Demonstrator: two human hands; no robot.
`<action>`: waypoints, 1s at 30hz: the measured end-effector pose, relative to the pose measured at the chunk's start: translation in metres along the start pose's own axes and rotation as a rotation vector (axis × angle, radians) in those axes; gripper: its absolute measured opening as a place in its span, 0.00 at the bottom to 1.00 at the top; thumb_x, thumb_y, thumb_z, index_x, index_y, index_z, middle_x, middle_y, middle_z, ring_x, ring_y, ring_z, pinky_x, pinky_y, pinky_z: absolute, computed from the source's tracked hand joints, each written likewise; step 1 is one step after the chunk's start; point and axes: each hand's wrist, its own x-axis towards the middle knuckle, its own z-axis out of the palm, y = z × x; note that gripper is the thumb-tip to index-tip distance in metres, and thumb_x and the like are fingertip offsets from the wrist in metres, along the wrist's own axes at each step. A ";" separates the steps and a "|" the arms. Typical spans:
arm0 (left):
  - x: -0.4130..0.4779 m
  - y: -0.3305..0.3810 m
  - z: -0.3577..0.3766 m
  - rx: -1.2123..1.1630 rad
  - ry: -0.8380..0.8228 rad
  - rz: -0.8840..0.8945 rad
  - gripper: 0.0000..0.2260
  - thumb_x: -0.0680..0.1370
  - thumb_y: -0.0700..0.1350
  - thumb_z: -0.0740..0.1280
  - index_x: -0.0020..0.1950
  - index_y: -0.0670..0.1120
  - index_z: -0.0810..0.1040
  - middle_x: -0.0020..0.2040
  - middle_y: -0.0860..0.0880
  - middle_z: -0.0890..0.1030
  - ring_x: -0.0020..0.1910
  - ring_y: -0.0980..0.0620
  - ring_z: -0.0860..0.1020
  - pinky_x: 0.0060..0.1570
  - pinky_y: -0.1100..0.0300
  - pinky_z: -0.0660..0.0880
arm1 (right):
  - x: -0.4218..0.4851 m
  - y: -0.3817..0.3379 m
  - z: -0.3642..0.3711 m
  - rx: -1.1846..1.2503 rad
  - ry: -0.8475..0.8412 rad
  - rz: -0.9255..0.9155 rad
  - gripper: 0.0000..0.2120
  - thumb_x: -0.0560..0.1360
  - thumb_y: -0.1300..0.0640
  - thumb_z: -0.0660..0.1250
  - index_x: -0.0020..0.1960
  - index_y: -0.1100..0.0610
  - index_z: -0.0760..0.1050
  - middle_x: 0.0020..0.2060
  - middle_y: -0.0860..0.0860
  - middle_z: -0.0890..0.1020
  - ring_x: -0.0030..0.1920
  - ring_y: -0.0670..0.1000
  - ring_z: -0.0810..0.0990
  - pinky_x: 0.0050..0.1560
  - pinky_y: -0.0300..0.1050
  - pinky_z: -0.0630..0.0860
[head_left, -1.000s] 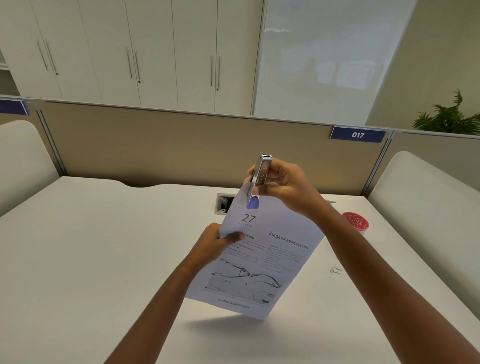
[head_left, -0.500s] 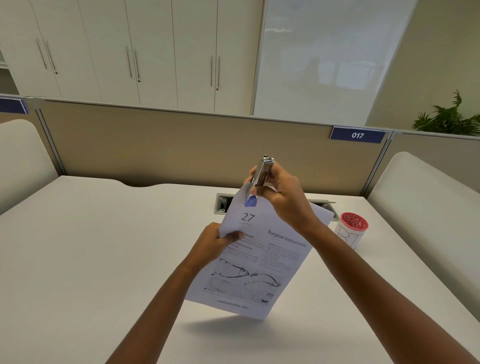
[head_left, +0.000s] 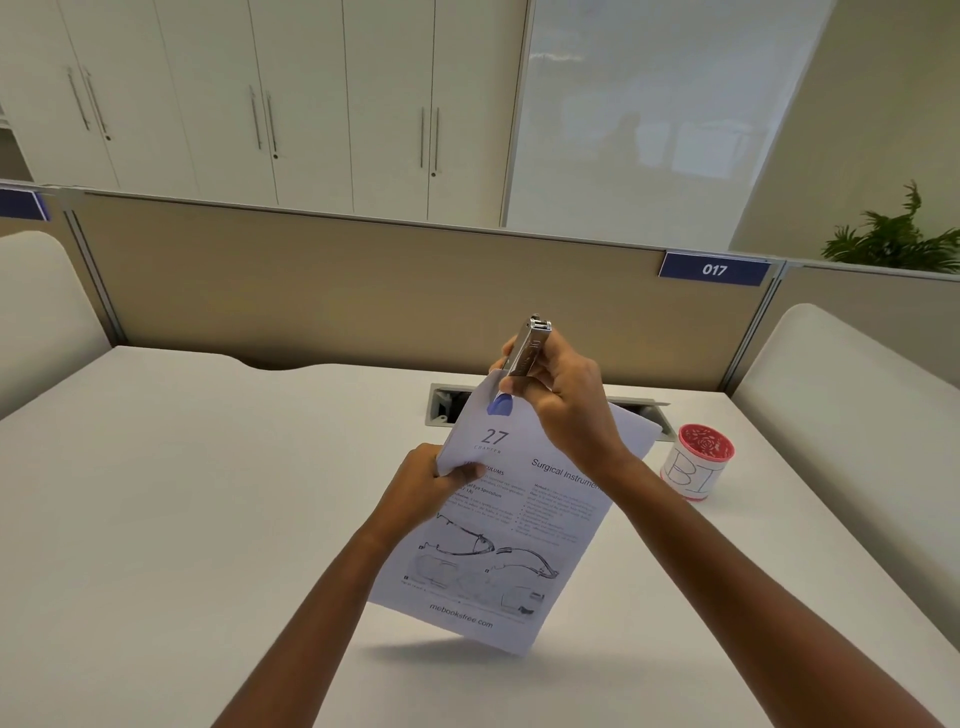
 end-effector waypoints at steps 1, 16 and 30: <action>0.001 0.002 0.000 -0.007 0.016 0.015 0.08 0.76 0.44 0.64 0.54 0.44 0.73 0.47 0.45 0.78 0.37 0.54 0.77 0.31 0.73 0.74 | 0.001 -0.002 0.000 -0.003 -0.008 -0.010 0.09 0.71 0.73 0.63 0.50 0.65 0.72 0.37 0.42 0.77 0.37 0.38 0.80 0.44 0.29 0.75; 0.000 0.010 -0.013 -0.290 0.205 -0.019 0.02 0.75 0.41 0.66 0.46 0.44 0.77 0.40 0.49 0.81 0.31 0.56 0.81 0.30 0.69 0.77 | 0.012 0.000 -0.033 0.421 0.056 0.179 0.12 0.72 0.68 0.65 0.48 0.53 0.70 0.44 0.50 0.80 0.42 0.44 0.83 0.46 0.35 0.79; -0.008 0.000 -0.018 -0.455 0.323 -0.163 0.01 0.75 0.41 0.66 0.45 0.45 0.76 0.39 0.50 0.80 0.35 0.52 0.79 0.25 0.68 0.76 | -0.096 0.150 -0.019 -0.433 -0.143 0.985 0.17 0.74 0.58 0.65 0.59 0.65 0.70 0.55 0.62 0.79 0.43 0.55 0.75 0.40 0.42 0.70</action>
